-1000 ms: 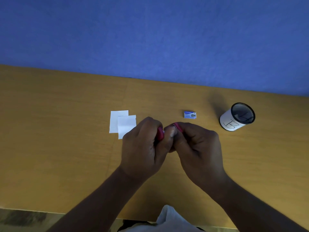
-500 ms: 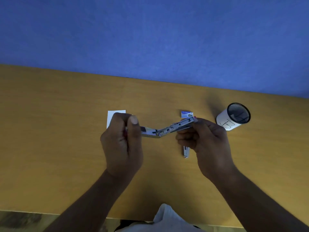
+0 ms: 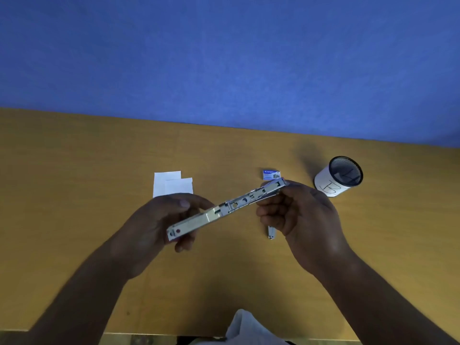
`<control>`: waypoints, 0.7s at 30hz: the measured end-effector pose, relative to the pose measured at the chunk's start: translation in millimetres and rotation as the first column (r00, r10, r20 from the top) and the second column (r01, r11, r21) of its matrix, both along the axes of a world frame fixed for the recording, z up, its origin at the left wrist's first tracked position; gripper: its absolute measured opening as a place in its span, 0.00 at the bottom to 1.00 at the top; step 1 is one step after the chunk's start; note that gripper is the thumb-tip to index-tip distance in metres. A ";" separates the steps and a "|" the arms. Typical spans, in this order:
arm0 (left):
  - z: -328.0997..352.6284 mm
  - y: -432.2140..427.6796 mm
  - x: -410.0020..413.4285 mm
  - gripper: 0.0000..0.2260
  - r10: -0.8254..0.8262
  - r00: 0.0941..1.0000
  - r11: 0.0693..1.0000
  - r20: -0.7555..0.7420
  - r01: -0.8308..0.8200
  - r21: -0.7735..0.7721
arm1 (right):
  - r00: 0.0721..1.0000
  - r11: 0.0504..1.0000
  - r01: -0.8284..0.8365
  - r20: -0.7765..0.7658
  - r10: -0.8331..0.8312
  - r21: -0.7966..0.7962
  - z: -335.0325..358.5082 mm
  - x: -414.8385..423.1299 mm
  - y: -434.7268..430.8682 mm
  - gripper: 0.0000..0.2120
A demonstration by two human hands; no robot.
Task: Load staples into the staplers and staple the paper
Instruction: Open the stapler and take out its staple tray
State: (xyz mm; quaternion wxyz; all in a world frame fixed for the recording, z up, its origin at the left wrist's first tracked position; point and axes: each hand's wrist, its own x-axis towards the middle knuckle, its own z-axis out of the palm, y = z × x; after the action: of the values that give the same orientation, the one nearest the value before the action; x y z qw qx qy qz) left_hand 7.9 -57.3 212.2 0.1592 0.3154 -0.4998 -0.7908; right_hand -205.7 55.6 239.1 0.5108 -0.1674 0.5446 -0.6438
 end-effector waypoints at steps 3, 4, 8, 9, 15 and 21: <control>8.8 1.3 -12.7 0.19 -0.229 0.972 0.971 0.042 0.225 0.084 | 0.997 0.997 -0.078 -0.012 0.078 0.022 -0.7 3.7 0.2 0.22; 12.2 3.1 -19.3 0.19 -0.294 0.956 0.950 0.020 0.290 0.116 | 0.993 0.993 -0.113 -0.018 0.114 0.028 -1.2 4.4 0.3 0.21; 17.1 12.6 -41.3 0.19 -0.301 0.954 0.943 0.005 0.296 0.152 | 0.982 0.980 -0.190 -0.011 0.191 0.056 -2.4 3.1 0.0 0.23; 16.4 15.5 -44.0 0.18 -0.278 0.961 0.951 0.002 0.275 0.143 | 0.982 0.981 -0.188 -0.025 0.189 0.056 -2.4 1.8 -0.2 0.24; 13.0 32.6 -52.1 0.19 -0.210 0.974 0.965 -0.080 0.219 0.143 | 0.965 0.976 -0.210 -0.150 0.216 0.053 -1.6 -2.7 -1.4 0.17; 10.4 40.2 -57.6 0.19 -0.163 0.983 0.949 -0.082 0.179 0.259 | 0.972 0.979 -0.190 -0.124 0.199 0.080 -1.5 -5.9 -3.8 0.20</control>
State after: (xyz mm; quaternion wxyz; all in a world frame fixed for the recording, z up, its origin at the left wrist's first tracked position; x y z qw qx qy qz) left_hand -49.7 -17.0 222.5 0.0611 0.2659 -0.4098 -0.8704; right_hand -211.6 51.8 237.6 0.5398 -0.2443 0.5795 -0.5595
